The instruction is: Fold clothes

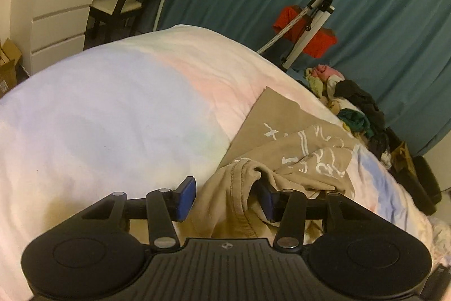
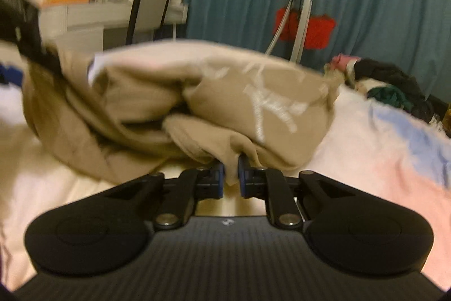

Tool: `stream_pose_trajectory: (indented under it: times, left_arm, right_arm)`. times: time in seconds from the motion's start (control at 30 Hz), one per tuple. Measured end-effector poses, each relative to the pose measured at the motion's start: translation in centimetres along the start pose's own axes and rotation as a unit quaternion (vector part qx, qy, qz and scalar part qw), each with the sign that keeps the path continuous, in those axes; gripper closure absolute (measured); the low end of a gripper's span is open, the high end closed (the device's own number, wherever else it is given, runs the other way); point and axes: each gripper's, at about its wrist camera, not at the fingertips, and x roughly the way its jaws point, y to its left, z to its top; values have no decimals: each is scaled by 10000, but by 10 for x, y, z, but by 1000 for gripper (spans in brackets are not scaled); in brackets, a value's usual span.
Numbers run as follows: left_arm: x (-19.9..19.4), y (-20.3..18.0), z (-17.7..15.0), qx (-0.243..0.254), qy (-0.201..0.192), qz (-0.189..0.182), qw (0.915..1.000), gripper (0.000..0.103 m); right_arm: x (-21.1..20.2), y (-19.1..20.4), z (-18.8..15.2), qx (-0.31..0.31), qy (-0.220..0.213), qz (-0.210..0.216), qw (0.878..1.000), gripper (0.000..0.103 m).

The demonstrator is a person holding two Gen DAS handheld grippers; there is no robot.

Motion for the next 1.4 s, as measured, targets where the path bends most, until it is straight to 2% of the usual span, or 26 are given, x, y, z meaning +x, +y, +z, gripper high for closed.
stream_pose_trajectory:
  times: [0.13, 0.2, 0.3, 0.37, 0.43, 0.5, 0.57, 0.63, 0.67, 0.7, 0.73, 0.77, 0.8, 0.83, 0.93, 1.0, 1.07, 1.13, 1.2, 1.4]
  left_arm:
    - [-1, -3, 1, 23, -112, -183, 9998, 54]
    - [1, -8, -2, 97, -45, -240, 9997, 54]
    - [5, -14, -9, 132, 187, -377, 9990, 54]
    - [4, -16, -16, 167, 390, -476, 9980, 54]
    - [2, -18, -24, 204, 591, -574, 9964, 54]
    - [-5, -22, -33, 347, 713, -628, 9949, 53]
    - [-11, -27, -41, 550, 790, -642, 9933, 52]
    - [-19, -33, -45, 831, 679, -488, 9930, 51]
    - [-22, -36, -47, 968, 619, -410, 9925, 50]
    - [-27, -37, -49, 1073, 526, -322, 9923, 46]
    - [-32, -39, -52, 1178, 433, -234, 9918, 42]
    - [-37, -40, -54, 1282, 342, -152, 9910, 34]
    - [-42, -42, -57, 1374, 276, -131, 9900, 30]
    - [-46, -44, -60, 1471, 209, -113, 9888, 29]
    - [-53, -58, -68, 1925, -24, -106, 9812, 23]
    - [-52, -72, -76, 2310, -130, -88, 9728, 20]
    - [-45, -83, -86, 2736, -86, -81, 9618, 20]
    - [-36, -94, -96, 3129, 58, -38, 9498, 20]
    - [-28, -102, -107, 3428, 156, -2, 9393, 20]
    - [0, -112, -119, 3800, 235, 117, 9246, 20]
  right_arm:
    - [-47, -37, 24, 351, -436, -97, 9984, 91]
    - [-73, -60, 33, 657, -591, -106, 9960, 92]
    - [-109, -93, 35, 1161, -675, -223, 9907, 92]
    - [-123, -116, 28, 1505, -577, -359, 9863, 92]
    - [-125, -133, 15, 1682, -274, -613, 9835, 92]
    - [-117, -144, -6, 1751, 299, -935, 9796, 91]
    - [-109, -153, -25, 2108, 752, -1037, 9691, 89]
    - [-103, -161, -41, 2610, 1075, -1009, 9540, 88]
    - [-105, -161, -44, 2665, 1156, -1157, 9499, 84]
    - [-108, -157, -43, 2593, 1139, -1325, 9498, 69]
    - [-112, -153, -42, 2521, 1123, -1493, 9495, 49]
    - [-115, -150, -41, 2452, 1093, -1645, 9492, 39]
    - [-121, -148, -39, 2411, 984, -1698, 9505, 24]
    - [-126, -146, -38, 2356, 879, -1731, 9523, 21]
    - [-127, -124, -27, 1789, 710, -1361, 9718, 23]
    - [-119, -100, -23, 1239, 721, -1104, 9835, 23]
    - [-103, -77, -24, 694, 880, -923, 9894, 23]
    - [-86, -61, -29, 314, 1125, -583, 9914, 23]
    - [-77, -59, -31, 190, 1171, -661, 9907, 23]
    - [-51, -52, -39, -185, 1309, -893, 9872, 23]
